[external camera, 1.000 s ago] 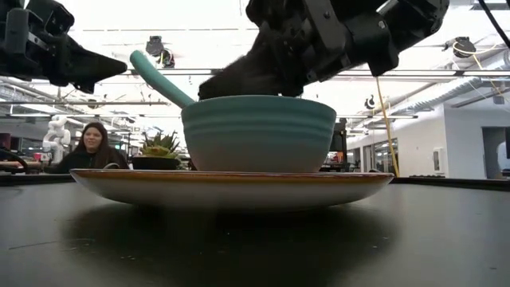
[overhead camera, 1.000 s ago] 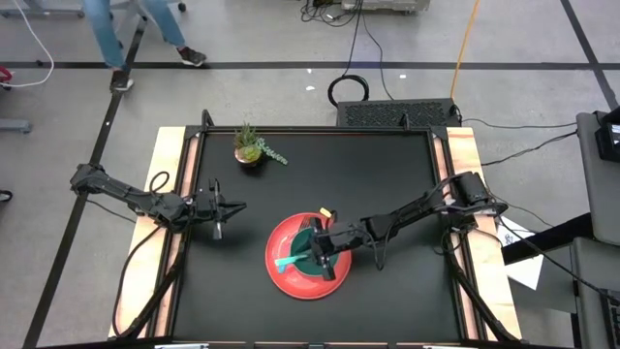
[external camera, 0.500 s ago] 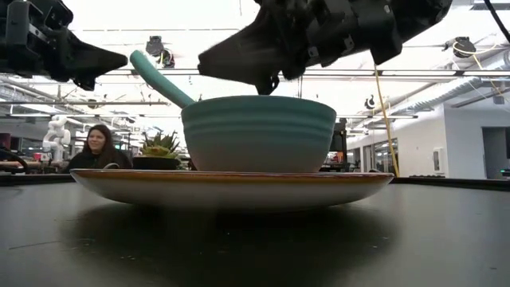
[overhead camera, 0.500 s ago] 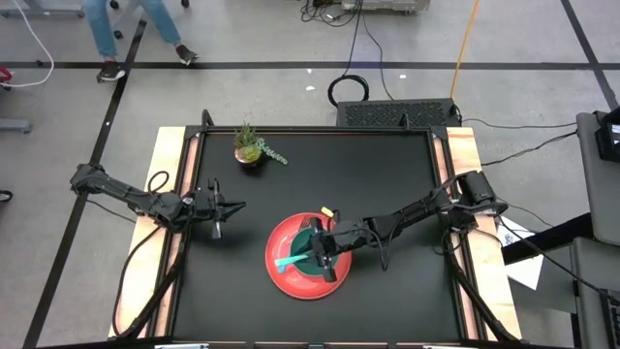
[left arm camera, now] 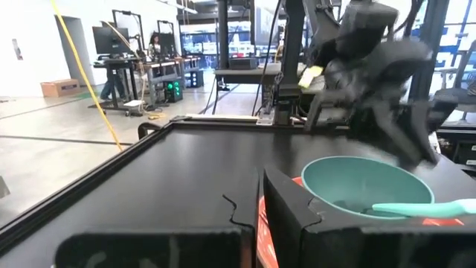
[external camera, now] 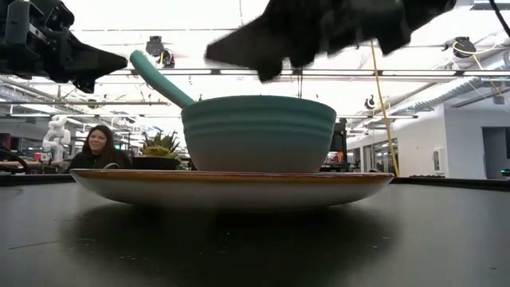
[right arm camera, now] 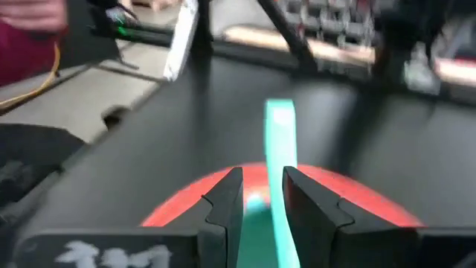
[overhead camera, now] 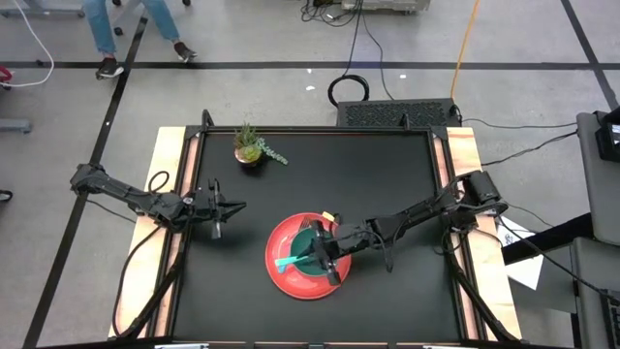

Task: Set table place
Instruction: Return to Home Position

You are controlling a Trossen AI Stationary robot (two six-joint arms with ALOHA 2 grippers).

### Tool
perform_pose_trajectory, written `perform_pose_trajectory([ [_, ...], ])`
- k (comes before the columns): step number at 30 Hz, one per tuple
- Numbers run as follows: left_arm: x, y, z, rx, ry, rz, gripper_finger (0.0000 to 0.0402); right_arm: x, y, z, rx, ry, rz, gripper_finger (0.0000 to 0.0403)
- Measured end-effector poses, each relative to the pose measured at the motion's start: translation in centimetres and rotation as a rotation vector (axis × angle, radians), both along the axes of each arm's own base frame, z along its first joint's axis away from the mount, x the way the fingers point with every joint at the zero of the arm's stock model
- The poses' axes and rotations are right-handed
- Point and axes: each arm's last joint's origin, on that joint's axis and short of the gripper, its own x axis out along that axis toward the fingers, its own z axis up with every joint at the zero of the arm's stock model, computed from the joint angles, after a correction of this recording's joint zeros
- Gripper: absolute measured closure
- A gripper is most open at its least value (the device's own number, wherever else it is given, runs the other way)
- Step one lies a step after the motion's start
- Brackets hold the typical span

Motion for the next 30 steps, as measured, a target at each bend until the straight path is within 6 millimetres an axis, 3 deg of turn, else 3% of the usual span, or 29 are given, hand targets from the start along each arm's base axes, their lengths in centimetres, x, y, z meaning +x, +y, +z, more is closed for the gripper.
perform_pose_trajectory([
  [7,0.0,0.0,0.5,0.009,-0.049,-0.002,0.0373,-2.6,-1.1,6.5,-0.031,-0.092,0.004,0.0315],
  [12,0.0,0.0,0.6,-0.018,-0.054,-0.001,0.0373,-5.5,-1.8,8.8,-0.096,-0.042,0.024,0.0315],
  [16,0.0,0.0,0.3,0.011,-0.028,0.004,0.0373,-7.6,-2.4,7.8,-0.098,-0.04,0.02,0.0315],
  [21,0.0,0.1,0.3,0.081,-0.014,0.046,0.0373,-9.6,-3.7,6.4,-0.083,-0.181,-0.012,0.0315],
  [30,0.0,0.1,0.3,0.096,-0.014,0.052,0.0373,-11.7,-6.0,3.5,-0.072,-0.355,-0.086,0.0315],
])
